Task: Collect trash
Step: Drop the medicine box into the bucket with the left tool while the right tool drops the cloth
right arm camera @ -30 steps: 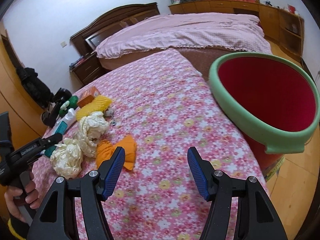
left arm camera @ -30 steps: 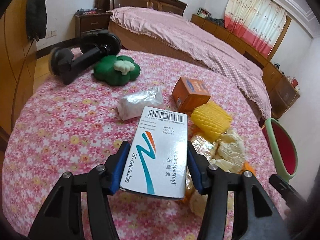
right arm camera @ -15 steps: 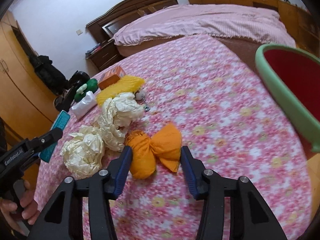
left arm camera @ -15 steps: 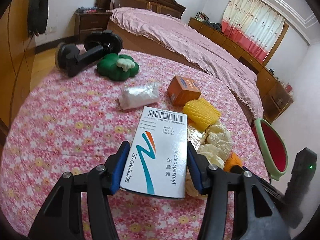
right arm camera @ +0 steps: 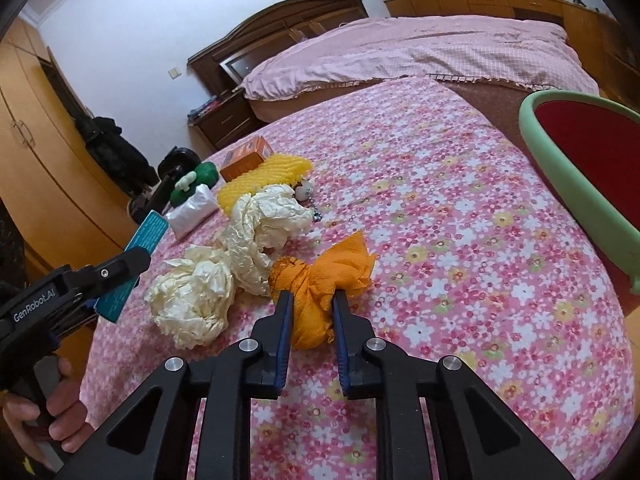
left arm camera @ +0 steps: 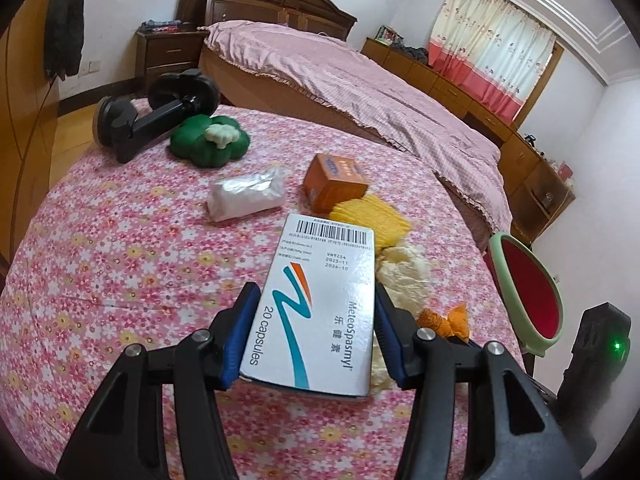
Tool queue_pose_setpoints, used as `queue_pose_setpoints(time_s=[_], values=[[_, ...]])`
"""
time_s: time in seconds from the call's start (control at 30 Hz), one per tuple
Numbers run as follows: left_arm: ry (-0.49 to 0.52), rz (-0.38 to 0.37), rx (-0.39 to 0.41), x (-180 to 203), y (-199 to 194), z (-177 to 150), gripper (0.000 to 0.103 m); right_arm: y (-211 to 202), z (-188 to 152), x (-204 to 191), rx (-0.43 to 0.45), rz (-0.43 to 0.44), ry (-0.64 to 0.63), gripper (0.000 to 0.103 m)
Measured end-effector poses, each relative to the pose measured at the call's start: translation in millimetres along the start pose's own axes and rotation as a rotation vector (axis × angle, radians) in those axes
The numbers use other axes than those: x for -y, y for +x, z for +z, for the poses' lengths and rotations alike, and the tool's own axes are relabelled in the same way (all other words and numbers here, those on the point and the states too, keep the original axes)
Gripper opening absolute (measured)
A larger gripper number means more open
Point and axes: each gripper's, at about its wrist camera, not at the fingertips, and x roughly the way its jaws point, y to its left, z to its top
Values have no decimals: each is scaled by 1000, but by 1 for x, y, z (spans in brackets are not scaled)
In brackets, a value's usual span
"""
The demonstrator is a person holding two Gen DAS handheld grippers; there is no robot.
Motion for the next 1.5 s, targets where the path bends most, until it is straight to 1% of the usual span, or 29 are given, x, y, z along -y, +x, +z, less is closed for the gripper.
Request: queue_pose_setpoints(time_s=[0.17, 0.37, 0.53, 0.83, 1.27, 1.37, 1.5], values=[[38, -3, 7, 17, -2, -1, 56, -17, 0, 8, 27, 0, 18, 19], [83, -18, 3, 37, -3, -3, 56, -45, 3, 20, 82, -21, 52, 19], [114, -31, -7, 54, 1, -4, 56, -66, 7, 31, 147, -75, 59, 19], [190, -66, -8, 93, 4, -3, 56, -100, 13, 58, 231, -127, 110, 19], [318, -146, -40, 162, 31, -3, 56, -133, 15, 107, 309, -220, 212, 19], [350, -168, -50, 178, 39, -3, 56, -137, 17, 122, 319, -220, 249, 19], [389, -197, -67, 202, 53, -3, 56, -141, 19, 137, 329, -229, 265, 19]])
